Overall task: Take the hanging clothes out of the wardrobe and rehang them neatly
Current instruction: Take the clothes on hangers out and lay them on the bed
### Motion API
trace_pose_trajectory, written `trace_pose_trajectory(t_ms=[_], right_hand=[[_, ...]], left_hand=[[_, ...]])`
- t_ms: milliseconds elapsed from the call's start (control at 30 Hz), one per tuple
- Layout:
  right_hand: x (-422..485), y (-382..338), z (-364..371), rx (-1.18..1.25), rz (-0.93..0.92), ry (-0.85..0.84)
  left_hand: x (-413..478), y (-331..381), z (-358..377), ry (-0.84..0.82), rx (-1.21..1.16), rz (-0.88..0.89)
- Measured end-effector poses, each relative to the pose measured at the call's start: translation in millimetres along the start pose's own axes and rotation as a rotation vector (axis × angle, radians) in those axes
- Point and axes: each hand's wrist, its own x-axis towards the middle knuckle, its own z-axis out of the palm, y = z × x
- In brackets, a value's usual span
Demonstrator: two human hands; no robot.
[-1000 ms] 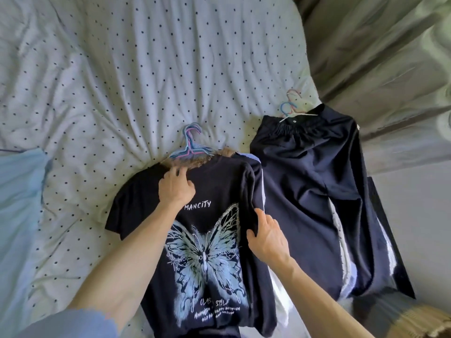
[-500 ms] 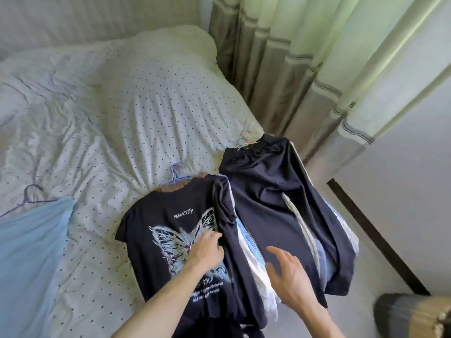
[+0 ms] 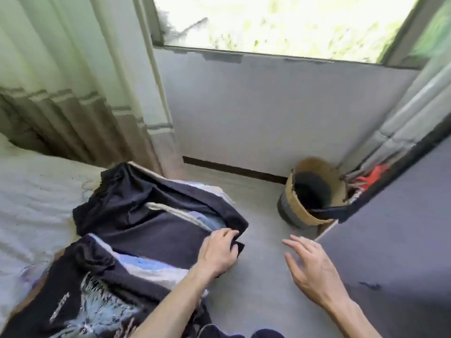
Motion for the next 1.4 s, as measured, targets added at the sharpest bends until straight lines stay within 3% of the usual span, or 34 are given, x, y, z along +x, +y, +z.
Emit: trace_pose_trajectory(t_ms=[300,633,1067,1267,1400], right_hand=[[-101,123,-54,0.006,0.525,0.463],[-185,134,-93,-0.060,0.956,0.708],[-259,132,-180,-0.424,1.165,1.004],[-296,174,-258,-0.610,1.173,1.136],[-322,218,-318,-0.771,1.221,1.233]], left_hand=[[70,218,25,-0.209,0.212,0.705],[68,379,38,-0.319,0.275,1.205],[52,525,27,-0.316,0.147,1.543],[35,601,47,-0.340,0.077,1.577],[22,646,67,-0.445,0.037,1.543]])
